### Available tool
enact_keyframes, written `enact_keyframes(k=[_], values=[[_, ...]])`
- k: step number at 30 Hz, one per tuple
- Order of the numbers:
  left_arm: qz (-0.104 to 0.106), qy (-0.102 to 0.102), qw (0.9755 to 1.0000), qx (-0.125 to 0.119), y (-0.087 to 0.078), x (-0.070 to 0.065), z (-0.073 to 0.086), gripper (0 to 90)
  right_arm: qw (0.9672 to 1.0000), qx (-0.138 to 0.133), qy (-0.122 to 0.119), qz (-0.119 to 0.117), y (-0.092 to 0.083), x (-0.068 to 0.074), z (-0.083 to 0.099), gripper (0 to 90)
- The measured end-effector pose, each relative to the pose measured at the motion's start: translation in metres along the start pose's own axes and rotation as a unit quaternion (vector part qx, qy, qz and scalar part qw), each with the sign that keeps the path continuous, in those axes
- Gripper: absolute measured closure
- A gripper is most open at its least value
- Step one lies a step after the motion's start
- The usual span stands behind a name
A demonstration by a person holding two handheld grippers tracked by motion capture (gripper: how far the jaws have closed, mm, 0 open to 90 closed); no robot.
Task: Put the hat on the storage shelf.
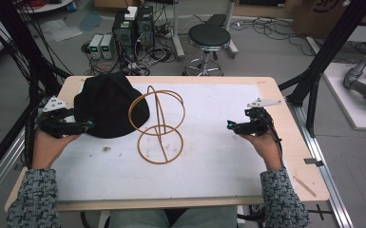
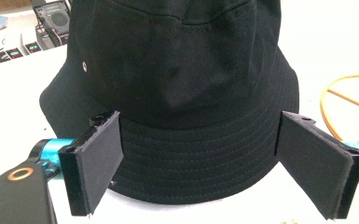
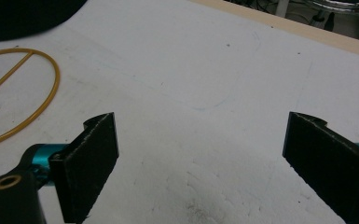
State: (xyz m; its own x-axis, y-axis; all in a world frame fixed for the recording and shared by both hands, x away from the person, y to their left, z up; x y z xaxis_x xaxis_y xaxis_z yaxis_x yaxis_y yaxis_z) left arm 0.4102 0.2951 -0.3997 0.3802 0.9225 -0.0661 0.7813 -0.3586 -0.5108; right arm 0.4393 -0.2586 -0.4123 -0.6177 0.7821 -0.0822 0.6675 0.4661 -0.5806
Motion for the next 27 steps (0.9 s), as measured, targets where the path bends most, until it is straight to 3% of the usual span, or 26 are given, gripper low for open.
enact_keyframes(k=[15,24,27], values=[[0.011,0.0,0.9999,-0.01,0.003,-0.002,-0.007,16.3,0.9999,-0.002,0.005,0.009,-0.01,-0.001,0.002,10.1],[0.015,0.002,0.9999,-0.007,0.011,-0.002,-0.012,16.6,0.9999,0.014,0.01,0.002,-0.014,0.001,0.007,10.1],[0.017,-0.001,0.9996,-0.021,0.013,-0.002,-0.017,16.8,0.9998,0.009,0.019,0.001,-0.016,0.002,0.007,10.1]])
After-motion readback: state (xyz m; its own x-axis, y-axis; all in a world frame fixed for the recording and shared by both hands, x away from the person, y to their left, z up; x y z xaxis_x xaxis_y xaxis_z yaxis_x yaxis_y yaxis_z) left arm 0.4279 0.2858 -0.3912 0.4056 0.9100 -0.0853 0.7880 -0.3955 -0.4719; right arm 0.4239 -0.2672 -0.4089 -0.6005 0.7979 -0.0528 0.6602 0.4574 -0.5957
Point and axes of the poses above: each handheld gripper's, and its own axes: y roughly forward along the jaws, z roughly out of its underside, x roughly to its left, the point moved 6 cm from there along y, roughly forward along the jaws, and after that the axes turned 6 degrees about -y, right-handed, at the moved point
